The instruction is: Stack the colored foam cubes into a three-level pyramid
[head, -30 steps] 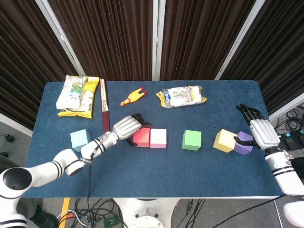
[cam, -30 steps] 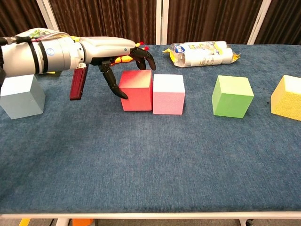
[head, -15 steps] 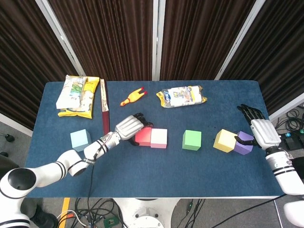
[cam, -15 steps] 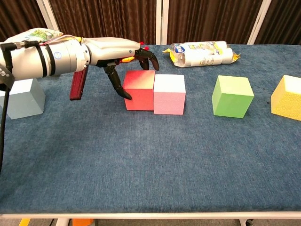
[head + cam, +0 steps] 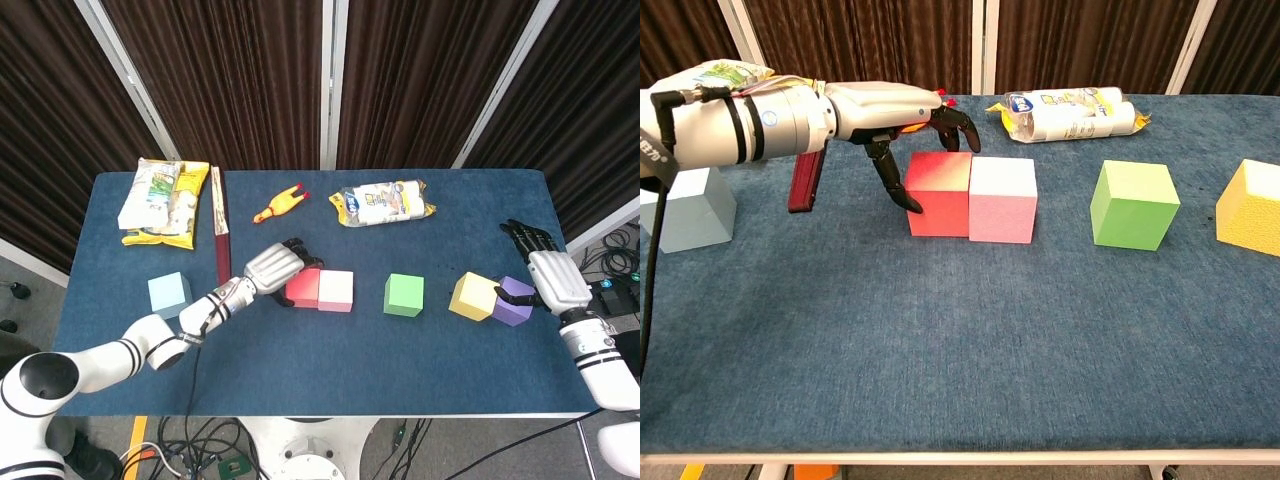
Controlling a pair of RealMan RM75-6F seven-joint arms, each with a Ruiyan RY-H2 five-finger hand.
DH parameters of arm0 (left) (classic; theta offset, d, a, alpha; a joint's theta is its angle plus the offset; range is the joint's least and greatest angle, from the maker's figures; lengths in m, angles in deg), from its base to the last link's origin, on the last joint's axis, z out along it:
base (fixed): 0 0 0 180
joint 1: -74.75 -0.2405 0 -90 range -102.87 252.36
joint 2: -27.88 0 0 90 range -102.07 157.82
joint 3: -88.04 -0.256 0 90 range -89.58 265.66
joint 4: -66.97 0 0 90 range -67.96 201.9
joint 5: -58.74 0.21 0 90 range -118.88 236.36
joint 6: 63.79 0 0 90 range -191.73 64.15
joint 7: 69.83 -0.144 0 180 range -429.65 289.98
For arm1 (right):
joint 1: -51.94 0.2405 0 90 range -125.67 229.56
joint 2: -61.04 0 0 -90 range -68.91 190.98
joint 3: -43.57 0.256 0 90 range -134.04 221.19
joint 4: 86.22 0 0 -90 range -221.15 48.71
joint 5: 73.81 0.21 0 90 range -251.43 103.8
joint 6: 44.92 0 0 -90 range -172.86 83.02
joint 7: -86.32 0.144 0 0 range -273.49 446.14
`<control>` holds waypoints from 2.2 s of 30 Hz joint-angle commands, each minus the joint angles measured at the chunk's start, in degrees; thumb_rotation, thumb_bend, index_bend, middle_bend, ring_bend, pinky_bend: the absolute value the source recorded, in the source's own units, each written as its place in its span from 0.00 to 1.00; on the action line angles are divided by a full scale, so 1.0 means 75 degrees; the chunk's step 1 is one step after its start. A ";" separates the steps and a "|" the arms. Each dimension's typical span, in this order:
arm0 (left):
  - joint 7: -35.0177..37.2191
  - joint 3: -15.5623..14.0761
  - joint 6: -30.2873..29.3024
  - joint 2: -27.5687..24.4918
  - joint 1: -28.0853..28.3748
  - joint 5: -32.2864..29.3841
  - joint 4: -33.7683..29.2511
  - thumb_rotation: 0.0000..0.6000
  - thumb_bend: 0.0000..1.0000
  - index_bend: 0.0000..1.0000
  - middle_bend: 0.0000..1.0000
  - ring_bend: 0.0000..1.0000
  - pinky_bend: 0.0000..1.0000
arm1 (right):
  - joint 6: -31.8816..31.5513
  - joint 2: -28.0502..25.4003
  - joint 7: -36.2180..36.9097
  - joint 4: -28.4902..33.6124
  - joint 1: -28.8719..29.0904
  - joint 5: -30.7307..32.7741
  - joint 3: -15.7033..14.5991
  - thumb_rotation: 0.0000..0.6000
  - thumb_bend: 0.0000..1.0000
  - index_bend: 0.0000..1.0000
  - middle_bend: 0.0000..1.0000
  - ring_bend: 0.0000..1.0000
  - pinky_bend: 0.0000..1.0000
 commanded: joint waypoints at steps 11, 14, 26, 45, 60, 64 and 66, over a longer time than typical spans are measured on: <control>0.0038 0.0039 0.0198 -0.0064 0.0081 -0.0144 -0.0199 1.00 0.31 0.21 0.35 0.21 0.14 | -0.0017 -0.0004 0.0044 -0.0031 -0.0028 -0.0005 0.0009 1.00 0.17 0.00 0.01 0.00 0.00; 0.0024 0.0030 0.0261 -0.0109 0.0099 -0.0163 -0.0278 1.00 0.31 0.21 0.35 0.21 0.14 | -0.0025 -0.0002 0.0068 -0.0038 -0.0038 -0.0012 0.0009 1.00 0.17 0.00 0.01 0.00 0.00; -0.0162 0.0066 0.0424 -0.0102 0.0133 -0.0324 -0.0338 1.00 0.29 0.19 0.34 0.21 0.14 | -0.0022 0.0007 0.0106 -0.0074 -0.0049 -0.0028 0.0011 1.00 0.17 0.00 0.01 0.00 0.00; -0.0921 0.0276 0.0799 -0.0311 0.0109 -0.0954 -0.1048 1.00 0.19 0.11 0.24 0.15 0.14 | -0.0039 -0.0018 0.0174 -0.0075 -0.0074 -0.0061 0.0014 1.00 0.19 0.00 0.01 0.00 0.00; -0.2099 0.0607 0.1201 -0.0318 0.0150 -0.2119 -0.1491 0.96 0.17 0.11 0.30 0.17 0.15 | -0.0045 -0.0006 0.0304 -0.0159 -0.0100 -0.0128 -0.0016 1.00 0.19 0.00 0.01 0.00 0.00; -0.2343 0.0661 0.1248 -0.0372 0.0139 -0.2425 -0.1668 0.85 0.16 0.10 0.29 0.17 0.15 | -0.0045 -0.0013 0.0344 -0.0185 -0.0105 -0.0134 -0.0016 1.00 0.19 0.00 0.01 0.00 0.00; -0.2474 0.0674 0.1275 -0.0379 0.0146 -0.2566 -0.1728 0.83 0.16 0.10 0.29 0.17 0.15 | -0.0040 -0.0006 0.0359 -0.0200 -0.0102 -0.0151 -0.0021 1.00 0.19 0.00 0.01 0.00 0.00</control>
